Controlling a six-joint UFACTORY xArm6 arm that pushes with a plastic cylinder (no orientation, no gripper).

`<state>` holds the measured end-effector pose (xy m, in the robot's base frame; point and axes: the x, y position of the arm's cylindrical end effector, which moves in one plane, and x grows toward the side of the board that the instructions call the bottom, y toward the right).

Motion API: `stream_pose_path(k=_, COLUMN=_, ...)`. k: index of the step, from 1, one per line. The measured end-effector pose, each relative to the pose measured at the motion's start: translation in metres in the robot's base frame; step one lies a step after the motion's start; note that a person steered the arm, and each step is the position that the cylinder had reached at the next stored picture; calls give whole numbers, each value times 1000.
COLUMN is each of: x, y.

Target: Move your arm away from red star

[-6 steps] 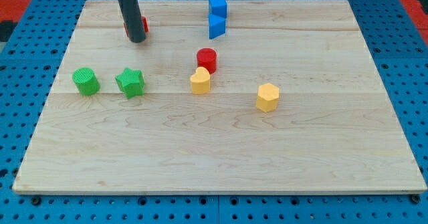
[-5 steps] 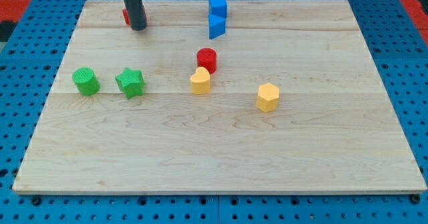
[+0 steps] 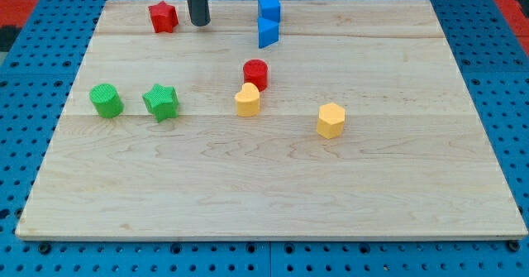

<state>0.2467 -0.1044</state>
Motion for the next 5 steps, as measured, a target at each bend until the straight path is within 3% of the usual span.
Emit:
stream_pose_path(k=2, x=-14, y=2)
stream_pose_path(k=3, x=-40, y=25)
stream_pose_path(k=5, x=-51, y=59)
